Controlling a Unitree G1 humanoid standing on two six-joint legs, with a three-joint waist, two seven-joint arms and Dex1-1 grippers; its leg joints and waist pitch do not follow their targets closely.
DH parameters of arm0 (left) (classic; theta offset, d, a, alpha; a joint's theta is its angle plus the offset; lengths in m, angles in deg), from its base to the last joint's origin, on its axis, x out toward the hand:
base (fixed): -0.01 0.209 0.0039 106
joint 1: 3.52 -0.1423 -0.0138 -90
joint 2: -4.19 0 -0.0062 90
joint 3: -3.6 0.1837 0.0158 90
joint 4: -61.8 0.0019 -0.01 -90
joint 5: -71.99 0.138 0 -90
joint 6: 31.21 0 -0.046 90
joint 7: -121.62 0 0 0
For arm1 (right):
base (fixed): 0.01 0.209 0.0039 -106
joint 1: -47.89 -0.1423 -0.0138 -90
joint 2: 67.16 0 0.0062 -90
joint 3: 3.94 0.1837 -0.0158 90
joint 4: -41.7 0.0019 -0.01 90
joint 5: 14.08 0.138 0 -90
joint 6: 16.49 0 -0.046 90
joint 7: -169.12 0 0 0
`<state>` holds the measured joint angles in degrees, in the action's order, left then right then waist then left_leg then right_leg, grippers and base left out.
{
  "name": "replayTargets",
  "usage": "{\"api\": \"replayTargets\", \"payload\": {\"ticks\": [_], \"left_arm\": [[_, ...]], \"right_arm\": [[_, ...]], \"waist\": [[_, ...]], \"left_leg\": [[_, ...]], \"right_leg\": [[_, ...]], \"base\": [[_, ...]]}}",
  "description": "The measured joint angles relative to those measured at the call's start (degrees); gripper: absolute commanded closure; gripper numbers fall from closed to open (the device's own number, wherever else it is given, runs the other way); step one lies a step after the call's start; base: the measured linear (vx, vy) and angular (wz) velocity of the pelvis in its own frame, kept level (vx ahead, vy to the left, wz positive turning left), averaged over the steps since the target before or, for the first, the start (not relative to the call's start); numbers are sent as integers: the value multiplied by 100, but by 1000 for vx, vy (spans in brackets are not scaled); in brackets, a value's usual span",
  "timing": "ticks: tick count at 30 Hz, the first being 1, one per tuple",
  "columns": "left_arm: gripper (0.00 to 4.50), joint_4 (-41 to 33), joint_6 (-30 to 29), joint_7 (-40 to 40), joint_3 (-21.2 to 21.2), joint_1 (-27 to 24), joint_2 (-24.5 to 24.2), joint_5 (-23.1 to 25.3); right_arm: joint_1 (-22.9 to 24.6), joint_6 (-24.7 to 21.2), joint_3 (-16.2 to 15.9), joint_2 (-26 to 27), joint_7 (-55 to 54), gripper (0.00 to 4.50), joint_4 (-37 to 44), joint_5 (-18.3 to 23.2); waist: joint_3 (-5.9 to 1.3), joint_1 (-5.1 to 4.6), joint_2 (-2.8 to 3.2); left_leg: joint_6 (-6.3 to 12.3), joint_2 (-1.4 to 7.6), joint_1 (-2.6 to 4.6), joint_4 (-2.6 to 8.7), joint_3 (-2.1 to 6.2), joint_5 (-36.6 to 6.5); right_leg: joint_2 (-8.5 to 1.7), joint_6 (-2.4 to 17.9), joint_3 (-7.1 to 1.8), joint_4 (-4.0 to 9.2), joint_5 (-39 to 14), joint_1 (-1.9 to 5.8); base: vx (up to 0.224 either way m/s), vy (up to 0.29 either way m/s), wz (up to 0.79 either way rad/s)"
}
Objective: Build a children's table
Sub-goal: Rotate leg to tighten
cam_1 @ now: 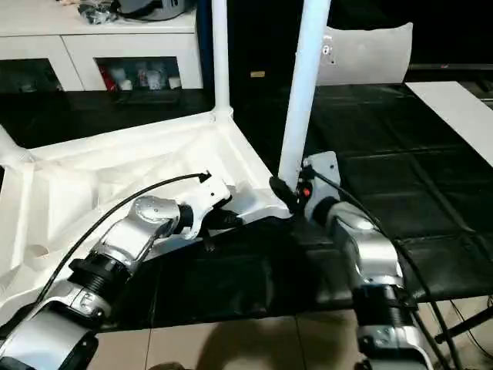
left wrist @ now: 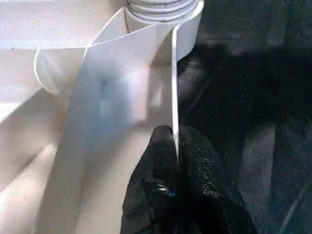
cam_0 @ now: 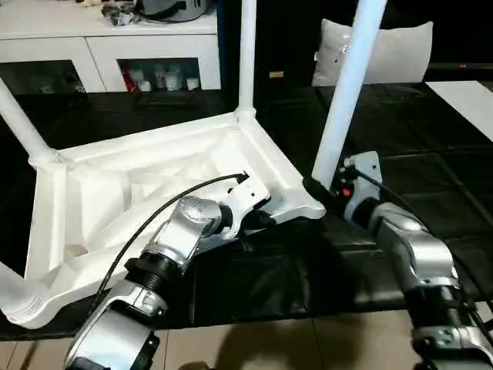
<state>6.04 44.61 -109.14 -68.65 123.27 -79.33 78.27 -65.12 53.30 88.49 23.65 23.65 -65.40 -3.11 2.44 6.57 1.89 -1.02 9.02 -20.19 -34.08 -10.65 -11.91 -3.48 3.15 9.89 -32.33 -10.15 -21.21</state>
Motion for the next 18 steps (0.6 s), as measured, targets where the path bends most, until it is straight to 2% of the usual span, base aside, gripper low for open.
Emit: {"api": "replayTargets", "payload": {"ticks": [4, 8, 12, 18], "left_arm": [[450, 48, 374, -308, 44, -24, -236, 12], [450, 50, 741, -864, 73, -61, -516, -69], [450, 53, 1097, -1407, 167, -70, -768, -181], [450, 55, 1465, -2229, 327, -70, -1019, -239]], "right_arm": [[72, 113, -33, -218, 577, 87, 2, 110], [208, 222, -227, -758, 1459, 56, 157, 240], [339, 358, -437, -1250, 2394, 56, 261, 298], [490, 487, -677, -1786, 3398, 56, 378, 378]], "waist": [[1, 6, 1], [1, 50, 1], [1, 194, 0], [3, 362, -4]], "left_leg": [[0, 0, -3, 1, 0, 1], [2, 0, -34, 0, 0, 1], [5, 3, -84, -24, 0, 0], [19, 4, -84, -63, 0, -9]], "right_leg": [[1, 0, 0, 0, 0, -3], [1, 1, 0, -1, 1, -30], [0, 2, 0, -29, 0, -78], [-9, 0, -2, -66, -14, -79]], "base": [[0, 0, 0], [0, 0, 0], [0, 0, 0], [0, 0, 0]]}}
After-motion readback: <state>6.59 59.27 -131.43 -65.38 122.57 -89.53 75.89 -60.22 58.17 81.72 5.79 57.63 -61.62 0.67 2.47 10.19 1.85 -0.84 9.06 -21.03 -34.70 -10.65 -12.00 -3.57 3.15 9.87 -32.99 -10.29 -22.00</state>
